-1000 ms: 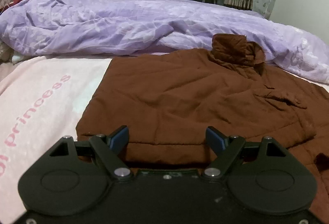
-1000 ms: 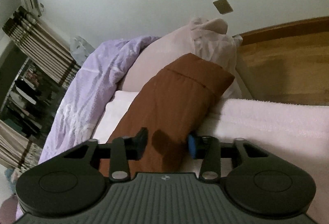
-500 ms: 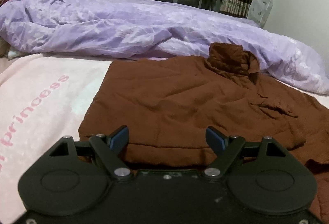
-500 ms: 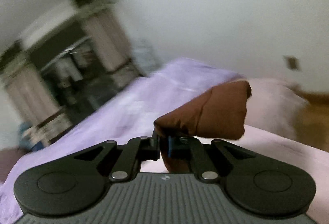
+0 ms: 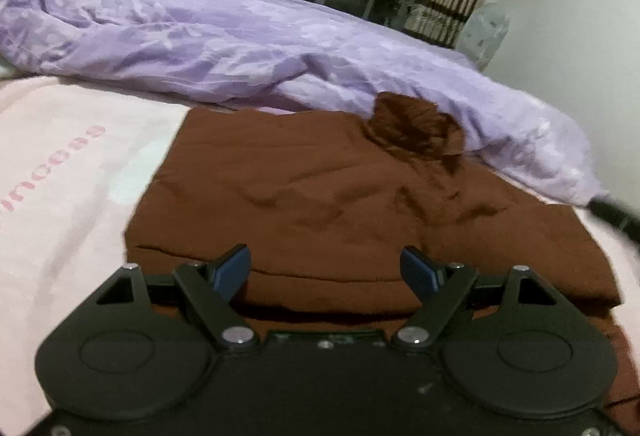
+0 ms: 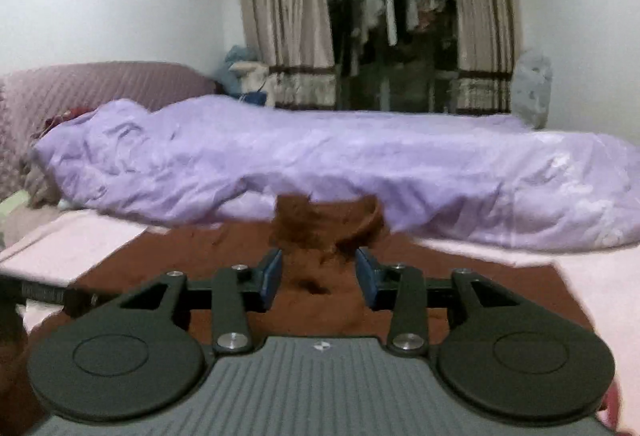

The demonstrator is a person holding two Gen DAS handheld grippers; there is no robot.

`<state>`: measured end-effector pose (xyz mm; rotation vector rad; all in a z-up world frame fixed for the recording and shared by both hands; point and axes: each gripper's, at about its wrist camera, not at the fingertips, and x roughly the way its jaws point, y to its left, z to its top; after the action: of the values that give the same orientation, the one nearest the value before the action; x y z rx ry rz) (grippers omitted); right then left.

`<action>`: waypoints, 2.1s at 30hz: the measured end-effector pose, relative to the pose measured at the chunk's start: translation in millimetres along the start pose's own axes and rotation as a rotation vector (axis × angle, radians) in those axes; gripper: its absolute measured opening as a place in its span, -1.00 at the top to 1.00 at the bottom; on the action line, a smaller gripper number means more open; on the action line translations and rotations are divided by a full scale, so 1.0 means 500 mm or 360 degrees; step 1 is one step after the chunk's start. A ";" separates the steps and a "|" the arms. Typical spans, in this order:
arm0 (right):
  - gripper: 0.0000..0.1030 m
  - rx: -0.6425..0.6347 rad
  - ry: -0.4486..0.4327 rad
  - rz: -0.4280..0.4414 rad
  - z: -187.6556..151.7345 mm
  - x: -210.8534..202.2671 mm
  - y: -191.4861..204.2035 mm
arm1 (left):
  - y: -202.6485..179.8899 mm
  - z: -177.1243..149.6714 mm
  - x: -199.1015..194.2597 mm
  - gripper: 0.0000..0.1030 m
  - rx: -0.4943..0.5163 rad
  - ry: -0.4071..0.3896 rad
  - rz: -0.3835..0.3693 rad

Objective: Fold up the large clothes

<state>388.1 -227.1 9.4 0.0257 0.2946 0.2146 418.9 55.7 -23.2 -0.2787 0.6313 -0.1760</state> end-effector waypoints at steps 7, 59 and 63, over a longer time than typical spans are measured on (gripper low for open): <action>-0.05 0.0419 0.0060 -0.0148 -0.024 -0.052 -0.149 | -0.046 0.003 0.069 -0.58 -0.0232 0.0131 -0.0288; 0.05 0.0850 0.0283 -0.0477 -0.139 0.082 -0.377 | -0.242 0.004 0.270 -0.18 0.0306 0.0071 -0.0057; 0.05 0.0848 0.0298 -0.0483 -0.127 0.070 -0.371 | -0.225 0.012 0.257 -0.21 0.0236 0.0094 -0.0054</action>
<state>440.8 -401.2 -72.0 0.4873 0.5307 -0.1689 515.8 -81.5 -55.1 -0.1417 0.6689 -0.2630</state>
